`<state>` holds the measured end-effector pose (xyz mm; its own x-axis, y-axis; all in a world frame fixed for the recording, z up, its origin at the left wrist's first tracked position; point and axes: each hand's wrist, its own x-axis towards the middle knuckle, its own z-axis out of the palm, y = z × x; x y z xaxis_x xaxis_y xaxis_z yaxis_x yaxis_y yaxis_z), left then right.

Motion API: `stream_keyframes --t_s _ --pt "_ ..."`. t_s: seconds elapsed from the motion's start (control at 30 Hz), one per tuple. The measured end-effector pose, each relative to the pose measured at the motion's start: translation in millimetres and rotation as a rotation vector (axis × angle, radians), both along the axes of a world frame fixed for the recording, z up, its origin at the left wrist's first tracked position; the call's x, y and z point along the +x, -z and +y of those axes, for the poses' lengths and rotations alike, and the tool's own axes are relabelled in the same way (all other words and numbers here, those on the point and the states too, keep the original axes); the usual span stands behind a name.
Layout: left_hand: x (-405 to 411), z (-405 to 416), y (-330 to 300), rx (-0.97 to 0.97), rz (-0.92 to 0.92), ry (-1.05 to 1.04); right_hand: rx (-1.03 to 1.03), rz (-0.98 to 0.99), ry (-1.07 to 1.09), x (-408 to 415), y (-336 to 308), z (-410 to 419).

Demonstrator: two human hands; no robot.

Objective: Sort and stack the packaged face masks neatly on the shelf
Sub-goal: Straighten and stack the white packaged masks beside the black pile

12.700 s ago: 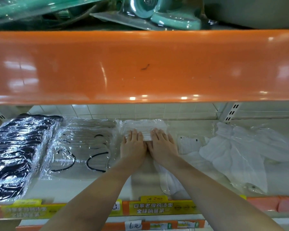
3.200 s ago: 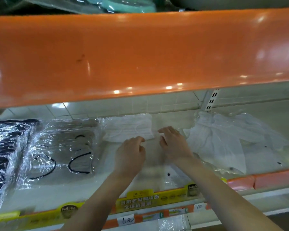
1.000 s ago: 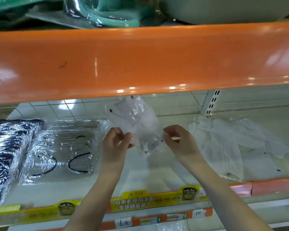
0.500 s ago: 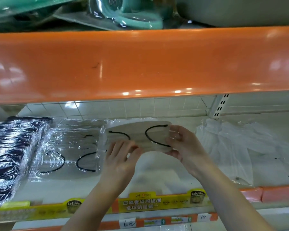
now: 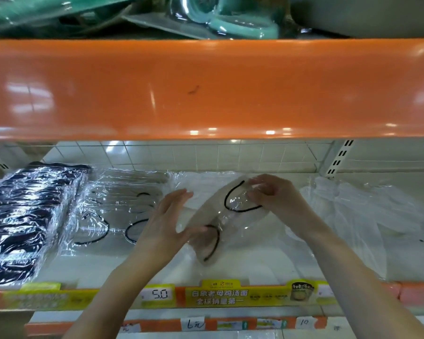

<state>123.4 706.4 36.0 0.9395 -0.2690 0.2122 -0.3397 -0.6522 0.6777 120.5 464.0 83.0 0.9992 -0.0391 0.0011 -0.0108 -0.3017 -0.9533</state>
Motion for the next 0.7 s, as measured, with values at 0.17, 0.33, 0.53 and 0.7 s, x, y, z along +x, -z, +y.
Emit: stream_keyframes --t_s 0.17,0.33,0.53,0.7 --pt "18.7 -18.5 -19.2 -0.169 0.119 -0.125 -0.156 -0.012 -0.243 31.0 -27.2 34.2" --pt "25.6 -9.9 -16.3 -0.716 0.232 -0.401 -0.657 -0.541 0.072 33.3 -12.4 71.0" --pt "14.6 2.5 0.7 -1.375 0.508 -0.624 -0.904 -0.750 -0.068 -11.6 51.5 109.4" --pt "-7.7 5.4 -7.4 -1.389 0.552 -0.533 -0.937 -0.730 0.047 -13.2 79.7 105.7"
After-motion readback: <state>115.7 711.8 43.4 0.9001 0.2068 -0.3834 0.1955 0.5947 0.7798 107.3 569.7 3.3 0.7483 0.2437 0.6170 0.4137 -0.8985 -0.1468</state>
